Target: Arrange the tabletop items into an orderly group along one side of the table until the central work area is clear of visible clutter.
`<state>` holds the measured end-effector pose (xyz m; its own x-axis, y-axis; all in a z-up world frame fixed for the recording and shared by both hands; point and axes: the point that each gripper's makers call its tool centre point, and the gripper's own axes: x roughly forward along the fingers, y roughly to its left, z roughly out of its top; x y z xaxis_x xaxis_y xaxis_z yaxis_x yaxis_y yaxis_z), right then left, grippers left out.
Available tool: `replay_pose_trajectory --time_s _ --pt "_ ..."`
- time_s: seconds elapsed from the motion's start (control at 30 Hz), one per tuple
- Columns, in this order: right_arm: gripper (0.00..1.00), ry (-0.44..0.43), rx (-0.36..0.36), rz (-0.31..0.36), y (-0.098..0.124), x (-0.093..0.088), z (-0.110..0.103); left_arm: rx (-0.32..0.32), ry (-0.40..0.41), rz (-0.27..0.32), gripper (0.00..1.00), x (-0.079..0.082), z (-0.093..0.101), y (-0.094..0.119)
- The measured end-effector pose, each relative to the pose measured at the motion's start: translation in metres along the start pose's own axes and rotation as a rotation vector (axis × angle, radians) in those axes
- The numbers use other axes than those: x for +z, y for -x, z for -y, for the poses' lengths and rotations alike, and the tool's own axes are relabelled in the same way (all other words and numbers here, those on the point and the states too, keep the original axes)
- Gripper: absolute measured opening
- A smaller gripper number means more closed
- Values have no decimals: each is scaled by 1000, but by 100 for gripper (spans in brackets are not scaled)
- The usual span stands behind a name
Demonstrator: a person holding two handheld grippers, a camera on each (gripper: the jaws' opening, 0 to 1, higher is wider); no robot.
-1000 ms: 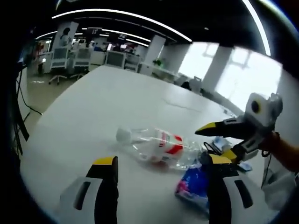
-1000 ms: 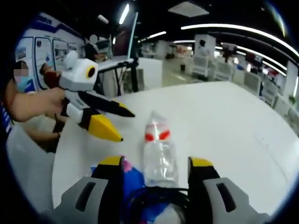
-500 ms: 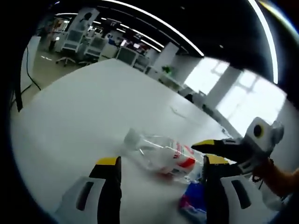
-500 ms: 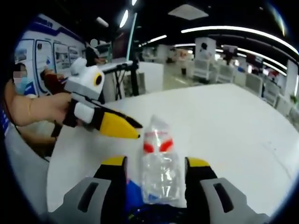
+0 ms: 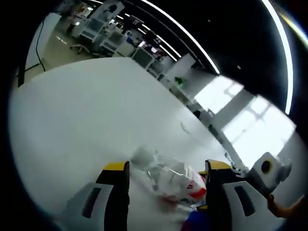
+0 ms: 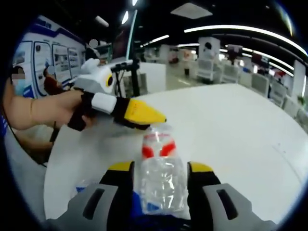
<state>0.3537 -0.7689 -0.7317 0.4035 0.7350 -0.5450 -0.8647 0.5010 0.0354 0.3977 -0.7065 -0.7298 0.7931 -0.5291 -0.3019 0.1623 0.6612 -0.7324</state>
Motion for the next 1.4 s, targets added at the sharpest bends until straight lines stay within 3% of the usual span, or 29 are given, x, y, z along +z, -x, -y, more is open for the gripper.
replay_pose_trajectory --time_s 0.3,0.4,0.67,0.73,0.83,1.13,1.4 --pt "38 3 -4 -22 -1 -6 2 -5 64 5 51 4 -6 -5" --pt "38 9 -4 -22 -1 -6 2 16 161 23 45 6 -12 -7" --pt "38 46 3 -17 -2 -6 0 54 229 13 30 7 -23 -10" --pt "38 55 5 -16 -2 -6 0 88 274 16 25 6 -29 -11" --pt "37 67 5 -16 -2 -6 -1 78 330 27 23 8 -27 -14" --pt "37 59 1 6 -2 -6 0 89 302 -2 21 12 -20 -15" --pt "37 55 -60 5 2 -4 3 81 136 3 21 29 5 -13"
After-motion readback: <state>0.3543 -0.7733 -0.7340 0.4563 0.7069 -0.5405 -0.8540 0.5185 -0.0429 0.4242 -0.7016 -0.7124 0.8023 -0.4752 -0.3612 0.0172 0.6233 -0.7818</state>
